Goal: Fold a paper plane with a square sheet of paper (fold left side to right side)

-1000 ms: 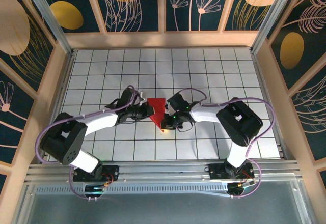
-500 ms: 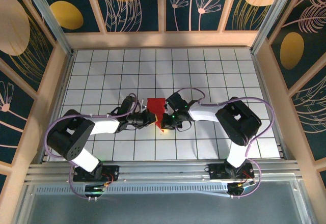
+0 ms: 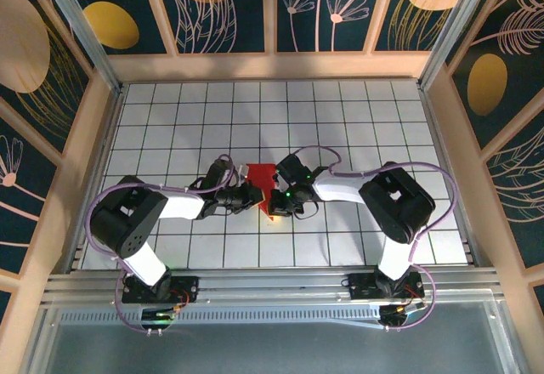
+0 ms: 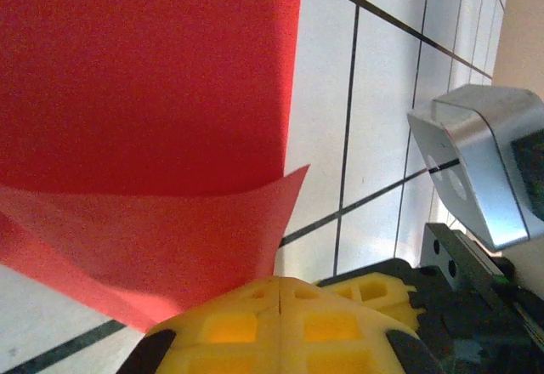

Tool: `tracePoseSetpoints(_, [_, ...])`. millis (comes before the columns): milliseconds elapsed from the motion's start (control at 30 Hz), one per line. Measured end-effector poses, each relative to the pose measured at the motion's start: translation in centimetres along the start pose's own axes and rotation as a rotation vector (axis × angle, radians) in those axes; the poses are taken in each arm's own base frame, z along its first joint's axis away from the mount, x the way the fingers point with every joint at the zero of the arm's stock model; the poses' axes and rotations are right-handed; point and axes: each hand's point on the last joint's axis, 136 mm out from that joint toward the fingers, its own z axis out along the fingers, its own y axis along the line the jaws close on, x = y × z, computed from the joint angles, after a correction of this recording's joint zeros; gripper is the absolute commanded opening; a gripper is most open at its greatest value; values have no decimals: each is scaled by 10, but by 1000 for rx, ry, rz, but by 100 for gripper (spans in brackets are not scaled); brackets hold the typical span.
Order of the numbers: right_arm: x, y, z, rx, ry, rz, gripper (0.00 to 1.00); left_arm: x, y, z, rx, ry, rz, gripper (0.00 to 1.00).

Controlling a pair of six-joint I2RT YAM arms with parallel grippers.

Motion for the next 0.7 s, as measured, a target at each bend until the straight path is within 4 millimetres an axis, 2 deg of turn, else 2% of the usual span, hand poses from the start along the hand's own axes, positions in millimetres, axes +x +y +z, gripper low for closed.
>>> tracePoseSetpoints(433, [0, -1, 0, 33, 7, -4, 0, -7, 19, 8, -77, -30, -25, 2])
tracePoseSetpoints(700, [1, -1, 1, 53, 17, -11, 0, -8, 21, 9, -91, -41, -24, 2])
